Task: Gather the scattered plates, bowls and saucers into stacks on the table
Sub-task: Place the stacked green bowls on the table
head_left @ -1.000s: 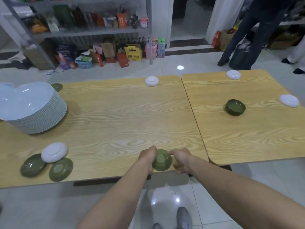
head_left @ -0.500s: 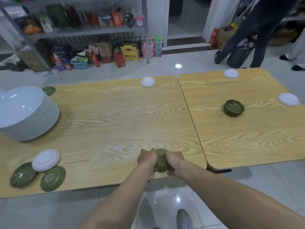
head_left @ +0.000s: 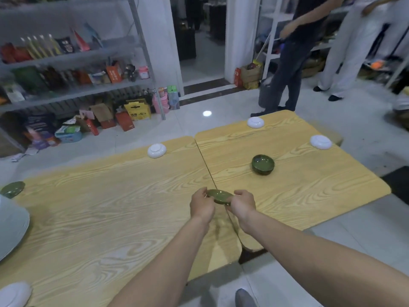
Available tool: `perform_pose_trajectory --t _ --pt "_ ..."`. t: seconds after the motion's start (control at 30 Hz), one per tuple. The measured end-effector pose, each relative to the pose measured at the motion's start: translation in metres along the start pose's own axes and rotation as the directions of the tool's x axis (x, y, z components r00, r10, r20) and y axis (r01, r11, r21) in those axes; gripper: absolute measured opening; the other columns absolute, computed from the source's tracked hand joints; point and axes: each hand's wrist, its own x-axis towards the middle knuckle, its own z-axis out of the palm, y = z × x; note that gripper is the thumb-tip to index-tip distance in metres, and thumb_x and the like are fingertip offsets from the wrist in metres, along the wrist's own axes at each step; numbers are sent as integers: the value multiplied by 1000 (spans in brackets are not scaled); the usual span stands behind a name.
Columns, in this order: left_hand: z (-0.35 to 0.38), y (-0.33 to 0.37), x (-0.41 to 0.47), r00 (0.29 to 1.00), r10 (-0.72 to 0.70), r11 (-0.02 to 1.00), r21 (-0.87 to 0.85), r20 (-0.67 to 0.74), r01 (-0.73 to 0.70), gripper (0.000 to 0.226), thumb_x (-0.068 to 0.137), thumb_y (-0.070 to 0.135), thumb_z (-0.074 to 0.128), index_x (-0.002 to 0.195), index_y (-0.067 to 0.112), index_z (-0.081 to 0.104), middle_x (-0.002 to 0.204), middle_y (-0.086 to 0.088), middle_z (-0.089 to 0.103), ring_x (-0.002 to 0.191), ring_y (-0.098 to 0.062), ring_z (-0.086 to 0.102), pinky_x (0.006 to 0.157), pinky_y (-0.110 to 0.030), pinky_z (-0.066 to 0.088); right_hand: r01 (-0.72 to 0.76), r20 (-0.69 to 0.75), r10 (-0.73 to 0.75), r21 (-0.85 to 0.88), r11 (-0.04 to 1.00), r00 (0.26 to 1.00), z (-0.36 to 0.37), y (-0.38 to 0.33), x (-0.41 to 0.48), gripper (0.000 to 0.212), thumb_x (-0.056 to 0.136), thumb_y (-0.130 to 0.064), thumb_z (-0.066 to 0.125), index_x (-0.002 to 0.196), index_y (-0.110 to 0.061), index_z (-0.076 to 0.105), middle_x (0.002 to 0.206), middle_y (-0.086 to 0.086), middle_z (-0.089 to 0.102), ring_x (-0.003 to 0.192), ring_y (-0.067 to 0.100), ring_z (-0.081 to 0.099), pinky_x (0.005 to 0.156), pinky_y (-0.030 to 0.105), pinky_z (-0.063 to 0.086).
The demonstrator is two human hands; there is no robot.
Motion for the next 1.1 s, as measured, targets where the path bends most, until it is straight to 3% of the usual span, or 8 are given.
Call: perform_pose_trajectory --t 0.1,0.2,0.33,0.47,0.63,0.8,0.97,1.1 --pt "43 32 6 992 95 995 11 82 -96 40 93 -4 45 121 21 58 92 18 58 97 -14 54 87 -24 42 83 -49 -82 4 997 995 -38 -24 27 51 88 -1 55 135 -18 46 124 3 56 97 20 57 81 31 48" --pt "88 51 21 978 135 990 28 158 -141 45 94 -3 46 135 13 53 104 15 59 104 -12 54 90 -23 40 148 -100 -152 -39 988 983 -74 -43 59 51 89 4 53 133 -21 47 117 -2 54 92 17 53 71 25 42" --pt "143 69 42 971 123 992 9 203 -128 52 91 -9 42 132 21 50 102 19 53 100 -5 50 87 -21 35 172 -143 -185 -104 980 972 -109 -54 113 50 84 0 55 128 -25 51 122 -1 61 104 20 60 84 26 48" --pt "181 74 68 965 96 994 35 244 -107 54 91 -8 45 136 23 45 117 14 53 101 1 46 84 -16 36 152 -117 -170 -150 977 979 -131 -58 156 49 83 -2 57 125 -27 51 116 -5 58 99 19 61 78 27 49" --pt "204 75 92 968 62 994 73 244 -82 59 91 -7 47 142 21 41 123 10 50 96 1 48 58 1 36 118 -55 -134 -229 966 989 -139 -56 189 53 81 -8 60 128 -31 45 114 -7 56 93 20 64 76 31 54" --pt "211 67 106 968 42 982 171 248 -86 58 90 -4 46 140 25 43 122 10 54 106 -11 54 75 -15 41 122 1 -127 -296 947 992 -141 -52 204 56 83 -6 58 134 -25 42 114 -1 57 93 18 56 77 27 44" --pt "211 58 111 965 71 962 239 252 -133 55 93 2 47 143 26 42 132 9 53 109 -5 45 91 -21 36 139 68 -123 -363 921 990 -143 -47 209 60 85 -9 61 139 -22 38 125 3 57 97 17 51 82 27 43" --pt "199 64 112 938 165 875 395 305 -282 40 98 11 48 133 31 47 126 19 48 121 -7 39 97 -15 35 271 73 -284 -587 763 956 -139 -48 205 59 87 -21 61 141 -19 37 134 5 52 122 25 50 100 36 44"
